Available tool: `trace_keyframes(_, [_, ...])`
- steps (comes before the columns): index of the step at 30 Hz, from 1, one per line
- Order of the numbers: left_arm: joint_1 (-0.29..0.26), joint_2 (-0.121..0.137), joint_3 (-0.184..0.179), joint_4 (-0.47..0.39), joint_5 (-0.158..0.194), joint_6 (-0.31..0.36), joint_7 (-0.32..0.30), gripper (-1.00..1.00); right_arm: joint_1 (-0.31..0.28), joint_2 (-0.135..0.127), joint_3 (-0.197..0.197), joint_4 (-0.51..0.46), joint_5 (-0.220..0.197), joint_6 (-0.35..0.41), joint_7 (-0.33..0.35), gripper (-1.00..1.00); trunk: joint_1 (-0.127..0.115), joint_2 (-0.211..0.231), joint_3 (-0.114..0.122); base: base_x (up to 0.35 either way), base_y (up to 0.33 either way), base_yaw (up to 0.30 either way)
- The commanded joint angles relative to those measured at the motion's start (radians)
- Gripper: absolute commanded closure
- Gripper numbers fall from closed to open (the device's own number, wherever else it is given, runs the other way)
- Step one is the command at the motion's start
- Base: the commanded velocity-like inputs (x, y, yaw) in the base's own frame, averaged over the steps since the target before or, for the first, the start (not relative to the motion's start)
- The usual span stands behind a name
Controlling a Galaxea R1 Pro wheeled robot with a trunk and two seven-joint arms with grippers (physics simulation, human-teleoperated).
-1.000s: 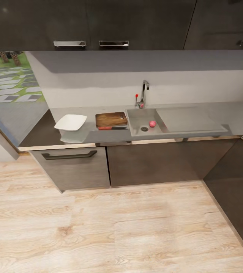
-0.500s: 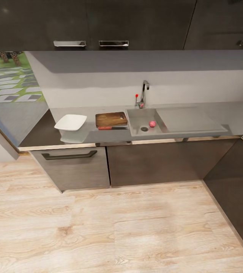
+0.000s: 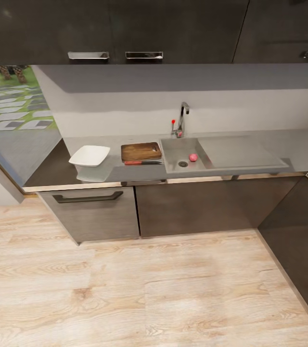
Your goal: In the kitchen, take the Vidalia onion out of the sink, dice it on the chopping board with the paring knife, put the diced onion into the bowl on the countertop, then place both the paring knife and the chopping board into the sink.
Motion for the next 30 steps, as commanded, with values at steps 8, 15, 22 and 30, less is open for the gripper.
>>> trace_keyframes(8, [0.001,0.0,-0.002,-0.002,0.007,-0.001,0.001,-1.0,-0.002,0.002,0.008,-0.001,-0.003,-0.004,-0.008,-1.0,0.001,-0.002,-0.002,0.0,0.0,0.0])
trace_keyframes(15, [0.001,0.0,-0.002,-0.001,0.006,-0.001,0.002,-1.0,-0.002,0.002,0.008,-0.001,-0.002,-0.003,-0.008,-1.0,0.001,-0.002,-0.002,0.0,0.0,0.0])
trace_keyframes(22, [0.001,0.0,-0.003,-0.001,0.006,-0.001,0.002,-1.0,-0.002,0.021,0.008,0.001,-0.002,-0.004,-0.008,-1.0,0.001,-0.002,-0.002,0.0,0.0,0.0])
trace_keyframes(30, [0.001,0.0,-0.002,0.003,0.006,-0.001,0.002,-1.0,-0.002,0.063,-0.001,0.081,-0.001,-0.005,-0.008,-1.0,0.001,-0.002,-0.002,0.0,0.0,0.0])
